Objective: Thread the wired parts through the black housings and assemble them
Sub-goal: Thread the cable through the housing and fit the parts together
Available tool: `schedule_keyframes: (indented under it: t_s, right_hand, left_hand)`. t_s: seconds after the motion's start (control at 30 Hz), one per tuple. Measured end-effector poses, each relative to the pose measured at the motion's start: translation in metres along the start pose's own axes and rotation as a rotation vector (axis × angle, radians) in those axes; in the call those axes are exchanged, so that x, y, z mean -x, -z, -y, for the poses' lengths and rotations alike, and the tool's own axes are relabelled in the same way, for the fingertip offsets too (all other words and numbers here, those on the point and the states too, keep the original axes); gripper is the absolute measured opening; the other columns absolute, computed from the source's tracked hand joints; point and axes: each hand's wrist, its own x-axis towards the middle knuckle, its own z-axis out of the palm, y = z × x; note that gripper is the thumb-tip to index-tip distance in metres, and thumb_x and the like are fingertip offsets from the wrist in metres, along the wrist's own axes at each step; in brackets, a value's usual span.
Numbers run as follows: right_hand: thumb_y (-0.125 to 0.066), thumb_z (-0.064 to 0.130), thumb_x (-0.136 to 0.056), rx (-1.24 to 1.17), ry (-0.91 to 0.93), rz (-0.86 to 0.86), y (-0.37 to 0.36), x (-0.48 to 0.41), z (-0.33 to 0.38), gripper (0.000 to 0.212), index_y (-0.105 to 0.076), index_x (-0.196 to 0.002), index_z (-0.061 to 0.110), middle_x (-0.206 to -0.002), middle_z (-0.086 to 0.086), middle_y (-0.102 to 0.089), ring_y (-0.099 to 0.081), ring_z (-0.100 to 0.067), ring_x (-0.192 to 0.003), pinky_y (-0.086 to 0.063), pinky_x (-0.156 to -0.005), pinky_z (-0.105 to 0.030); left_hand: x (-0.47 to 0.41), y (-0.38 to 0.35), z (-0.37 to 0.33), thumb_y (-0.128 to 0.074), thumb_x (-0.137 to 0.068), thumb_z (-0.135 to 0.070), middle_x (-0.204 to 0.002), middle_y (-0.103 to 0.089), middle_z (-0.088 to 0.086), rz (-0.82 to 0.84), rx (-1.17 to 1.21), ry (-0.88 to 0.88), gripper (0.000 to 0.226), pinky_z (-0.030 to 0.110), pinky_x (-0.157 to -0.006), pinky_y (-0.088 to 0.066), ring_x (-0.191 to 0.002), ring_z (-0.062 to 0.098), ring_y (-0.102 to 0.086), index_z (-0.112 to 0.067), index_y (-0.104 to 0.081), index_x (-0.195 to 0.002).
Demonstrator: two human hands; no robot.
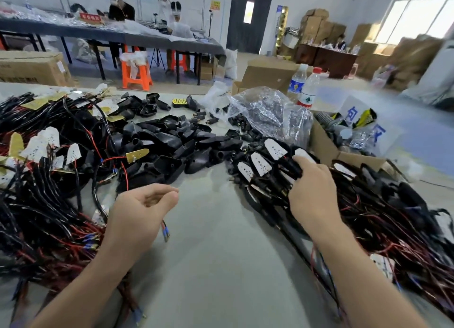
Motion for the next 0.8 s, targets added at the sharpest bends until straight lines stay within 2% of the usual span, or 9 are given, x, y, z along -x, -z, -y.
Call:
schedule_keyframes:
  t_s: [0.1, 0.17, 0.23, 0.33, 0.43, 0.5, 0.6, 0.73, 0.8]
  right_hand:
    - [-0.052, -0.014, -0.076, -0.022, 0.081, -0.158, -0.015, 0.015, 0.002, 0.07, -0.058, -0.141, 0.01, -0.146, -0.01, -0.056, -0.036, -0.027, -0.141, -0.03, -0.118, -0.041]
    - [-0.052, -0.011, -0.074, 0.0, 0.163, -0.204, -0.023, 0.023, 0.012, 0.068, -0.061, -0.137, 0.011, -0.15, -0.008, -0.054, -0.037, -0.029, -0.143, -0.028, -0.119, -0.042]
    - [-0.049, -0.001, -0.077, -0.036, 0.244, -0.138, -0.031, 0.032, 0.031, 0.057, -0.066, -0.13, 0.012, -0.149, -0.006, -0.056, -0.039, -0.03, -0.141, -0.027, -0.118, -0.041]
    - [-0.053, 0.002, -0.078, -0.135, 0.376, 0.045, -0.048, 0.039, 0.062, 0.043, -0.071, -0.115, 0.013, -0.14, -0.005, -0.062, -0.044, -0.028, -0.133, -0.027, -0.113, -0.033]
    - [-0.053, 0.008, -0.082, -0.146, 0.429, 0.277, -0.076, 0.04, 0.094, 0.054, -0.058, -0.136, 0.011, -0.147, -0.006, -0.053, -0.038, -0.028, -0.139, -0.023, -0.116, -0.031]
    - [-0.052, 0.003, -0.087, -0.199, 0.434, 0.423, -0.099, 0.04, 0.116, 0.072, -0.037, -0.155, 0.017, -0.164, -0.005, -0.031, -0.023, -0.023, -0.15, -0.017, -0.121, -0.03]
    - [-0.053, -0.001, -0.089, -0.24, 0.448, 0.548, -0.131, 0.036, 0.144, 0.085, -0.018, -0.162, 0.027, -0.171, -0.005, -0.007, -0.005, -0.025, -0.156, -0.013, -0.124, -0.035]
    - [-0.06, 0.001, -0.082, -0.303, 0.464, 0.456, -0.154, 0.032, 0.155, 0.064, -0.048, -0.145, 0.009, -0.152, -0.012, -0.042, -0.02, -0.027, -0.15, -0.008, -0.126, -0.029]
    - [-0.063, -0.003, -0.075, -0.38, 0.429, 0.371, -0.157, 0.033, 0.149, 0.038, -0.062, -0.111, 0.009, -0.118, -0.004, -0.058, -0.041, -0.023, -0.131, -0.027, -0.116, -0.028]
  left_hand:
    - [0.004, 0.002, 0.001, -0.075, -0.09, -0.028, -0.091, -0.077, -0.012, -0.094, -0.263, -0.098, 0.015, 0.023, -0.069, -0.051, -0.075, 0.001, -0.068, -0.043, -0.075, -0.096]
    - [0.004, 0.004, 0.003, -0.075, -0.088, -0.026, -0.122, -0.07, -0.009, -0.117, -0.453, -0.183, 0.031, 0.01, -0.088, -0.041, -0.097, -0.01, -0.058, -0.041, -0.071, -0.115]
    - [0.002, 0.003, 0.006, -0.075, -0.086, -0.023, -0.15, -0.054, 0.0, -0.095, -0.608, -0.217, 0.049, 0.022, -0.114, -0.029, -0.137, 0.003, -0.041, -0.027, -0.065, -0.135]
    - [0.0, 0.001, 0.007, -0.076, -0.083, -0.021, -0.164, -0.036, 0.012, -0.101, -0.8, -0.228, 0.064, 0.046, -0.122, -0.025, -0.153, 0.031, -0.025, -0.016, -0.058, -0.144]
    - [-0.008, 0.009, 0.016, -0.071, -0.084, -0.025, -0.163, -0.035, 0.018, -0.084, -0.912, -0.151, 0.072, 0.049, -0.123, -0.026, -0.151, 0.036, -0.027, -0.01, -0.048, -0.15]
    - [-0.012, 0.013, 0.022, -0.062, -0.091, -0.035, -0.164, -0.034, 0.011, -0.007, -0.876, -0.031, 0.07, 0.046, -0.122, -0.028, -0.151, 0.029, -0.03, -0.014, -0.041, -0.155]
    - [-0.011, 0.012, 0.029, -0.056, -0.095, -0.038, -0.154, -0.048, -0.001, 0.098, -0.842, -0.057, 0.052, 0.042, -0.111, -0.041, -0.14, 0.022, -0.046, -0.021, -0.055, -0.145]
    - [-0.011, 0.016, 0.025, -0.069, -0.087, -0.025, -0.11, -0.062, -0.011, 0.018, -0.744, -0.175, 0.017, 0.028, -0.082, -0.041, -0.105, 0.016, -0.057, -0.024, -0.069, -0.104]
    - [-0.01, 0.018, 0.022, -0.071, -0.084, -0.022, -0.101, -0.055, -0.017, -0.029, -0.704, -0.152, 0.017, 0.02, -0.076, -0.031, -0.099, 0.011, -0.051, -0.03, -0.06, -0.094]
